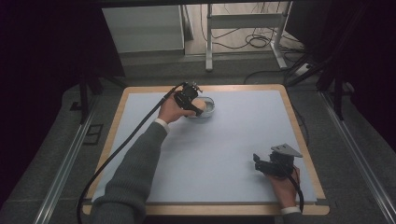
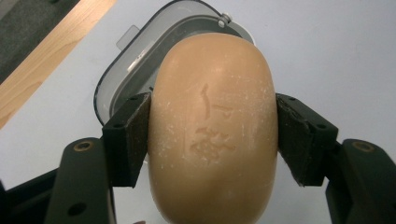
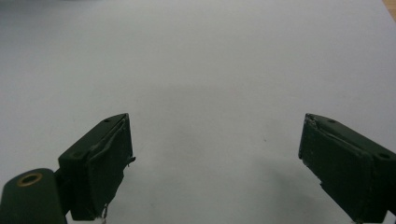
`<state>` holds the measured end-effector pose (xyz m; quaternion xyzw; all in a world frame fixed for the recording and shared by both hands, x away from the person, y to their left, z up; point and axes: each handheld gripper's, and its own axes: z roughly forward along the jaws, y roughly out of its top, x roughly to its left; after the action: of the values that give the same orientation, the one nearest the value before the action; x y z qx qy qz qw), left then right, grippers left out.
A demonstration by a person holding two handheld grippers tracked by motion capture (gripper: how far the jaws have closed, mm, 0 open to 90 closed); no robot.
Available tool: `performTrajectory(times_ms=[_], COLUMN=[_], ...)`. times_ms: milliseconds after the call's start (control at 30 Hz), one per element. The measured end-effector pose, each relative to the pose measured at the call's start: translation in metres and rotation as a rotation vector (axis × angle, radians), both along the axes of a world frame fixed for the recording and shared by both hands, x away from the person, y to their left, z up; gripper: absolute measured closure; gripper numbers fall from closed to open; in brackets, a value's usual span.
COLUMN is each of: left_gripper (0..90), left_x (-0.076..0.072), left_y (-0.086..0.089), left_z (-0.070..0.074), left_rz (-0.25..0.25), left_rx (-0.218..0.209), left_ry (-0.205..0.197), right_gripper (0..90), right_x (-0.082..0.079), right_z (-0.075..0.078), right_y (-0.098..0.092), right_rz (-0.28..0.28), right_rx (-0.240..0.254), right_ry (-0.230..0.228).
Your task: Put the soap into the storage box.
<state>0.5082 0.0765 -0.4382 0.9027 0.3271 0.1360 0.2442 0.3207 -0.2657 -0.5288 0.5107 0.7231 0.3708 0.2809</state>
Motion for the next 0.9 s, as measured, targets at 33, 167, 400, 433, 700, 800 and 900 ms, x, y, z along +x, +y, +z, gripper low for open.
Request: performTrajectory(times_ms=[33, 167, 400, 433, 700, 800, 900], left_gripper=[32.5, 32.5, 32.5, 32.5, 32.5, 32.5, 32.4], left_x=[0.001, 0.009, 0.020, 0.022, 0.033, 0.038, 0.043], left_y=[-0.001, -0.004, -0.008, -0.008, -0.012, -0.012, -0.012], left_z=[0.000, 0.000, -0.002, -0.002, -0.008, -0.013, -0.017], left_rz=[0.006, -0.004, -0.014, -0.014, -0.025, -0.024, -0.019], left_rx=[-0.007, 0.019, 0.037, 0.039, 0.042, 0.027, 0.051], left_ry=[-0.001, 0.004, 0.005, 0.005, 0.021, 0.040, 0.042], right_gripper=[9.9, 9.9, 9.9, 9.9, 9.9, 9.9, 9.9], right_x=[0.000, 0.000, 0.000, 0.000, 0.000, 0.000, 0.001], right_z=[0.000, 0.000, 0.000, 0.000, 0.000, 0.000, 0.000], right_y=[0.000, -0.001, -0.001, -0.001, -0.001, -0.001, -0.001], right_rz=[0.000, -0.003, -0.004, -0.003, -0.006, -0.007, -0.008], right_rx=[0.000, 0.007, 0.009, 0.010, 0.005, 0.006, 0.009], right_ry=[0.000, -0.006, -0.001, -0.001, -0.001, 0.000, 0.004])
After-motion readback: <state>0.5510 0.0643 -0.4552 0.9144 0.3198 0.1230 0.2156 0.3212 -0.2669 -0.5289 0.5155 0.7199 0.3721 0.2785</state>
